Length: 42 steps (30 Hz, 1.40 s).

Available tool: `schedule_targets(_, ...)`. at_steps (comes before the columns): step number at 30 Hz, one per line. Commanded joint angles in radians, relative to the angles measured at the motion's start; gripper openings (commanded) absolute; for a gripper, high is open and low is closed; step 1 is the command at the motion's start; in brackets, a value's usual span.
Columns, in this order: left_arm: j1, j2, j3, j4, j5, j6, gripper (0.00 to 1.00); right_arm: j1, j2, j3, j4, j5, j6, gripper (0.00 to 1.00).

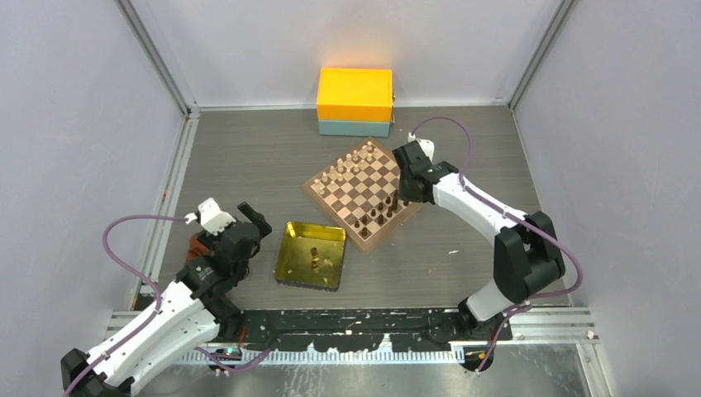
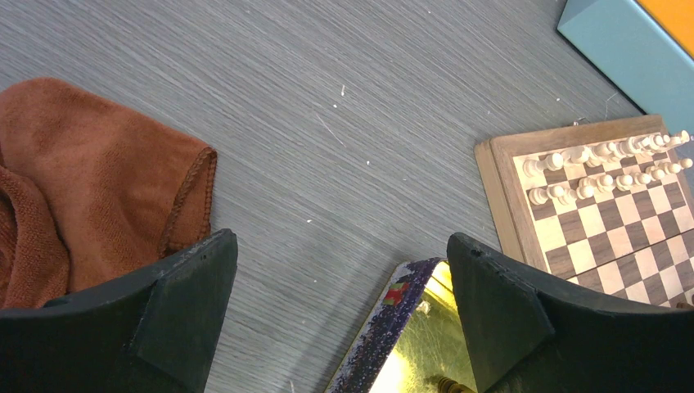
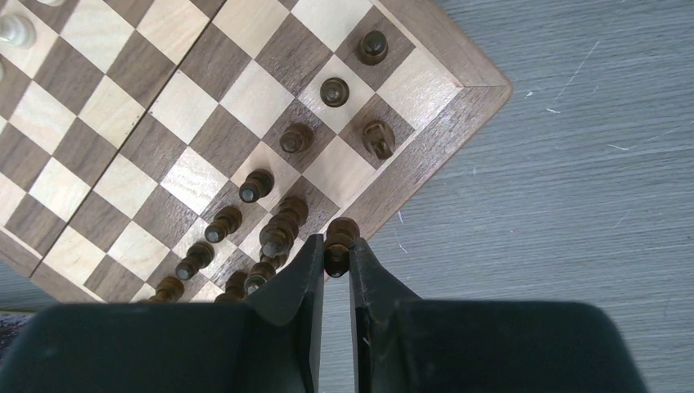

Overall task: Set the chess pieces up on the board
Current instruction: Place the chess piece on the chessboard.

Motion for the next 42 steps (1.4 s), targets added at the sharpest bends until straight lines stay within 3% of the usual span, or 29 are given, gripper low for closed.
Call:
schedule_targets(1,-0.004,-0.005,0.021,0.047,-0.024,0.000,1.00,0.005,0.031,0.006,0.053,-0.012,0.010,0.01)
schedule_targets(42,-0.004,-0.012,0.003,0.040,-0.036,-0.003,1.00,-0.030,0.150,0.063,0.101,0.008,-0.016,0.01)
